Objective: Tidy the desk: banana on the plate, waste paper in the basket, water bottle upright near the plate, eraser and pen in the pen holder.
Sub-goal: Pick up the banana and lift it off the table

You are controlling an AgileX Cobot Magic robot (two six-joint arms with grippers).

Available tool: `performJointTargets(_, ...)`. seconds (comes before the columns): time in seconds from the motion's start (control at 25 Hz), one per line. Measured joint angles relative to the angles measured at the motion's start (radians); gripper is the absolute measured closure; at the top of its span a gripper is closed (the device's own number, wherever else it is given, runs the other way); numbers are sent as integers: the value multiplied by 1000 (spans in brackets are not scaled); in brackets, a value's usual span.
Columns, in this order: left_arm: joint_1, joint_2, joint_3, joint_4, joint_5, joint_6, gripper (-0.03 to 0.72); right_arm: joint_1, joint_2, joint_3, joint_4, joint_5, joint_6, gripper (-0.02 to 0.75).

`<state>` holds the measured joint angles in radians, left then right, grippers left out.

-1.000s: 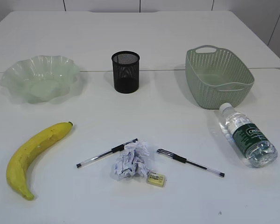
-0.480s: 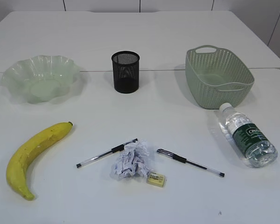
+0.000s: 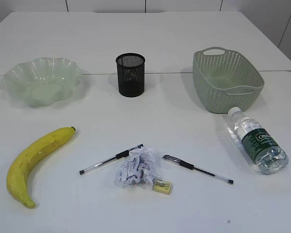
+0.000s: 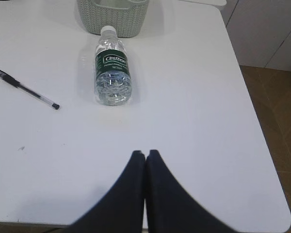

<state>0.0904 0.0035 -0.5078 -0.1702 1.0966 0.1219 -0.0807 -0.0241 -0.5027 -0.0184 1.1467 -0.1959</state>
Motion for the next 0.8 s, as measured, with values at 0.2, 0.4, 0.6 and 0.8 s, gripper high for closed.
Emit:
performJointTargets(0.2, 0, 4, -5, -11, 0, 0, 707, 0, 0, 1, 27, 0, 0, 749)
performJointTargets(0.4, 0, 8, -36, -12, -55, 0, 706, 0, 0, 1, 36, 0, 0, 749)
performJointTargets(0.6, 0, 8, -62, -16, -66, 0, 706, 0, 0, 1, 36, 0, 0, 749)
performJointTargets(0.8, 0, 8, -91, -24, -7, 0, 706, 0, 0, 1, 9, 2, 43, 748)
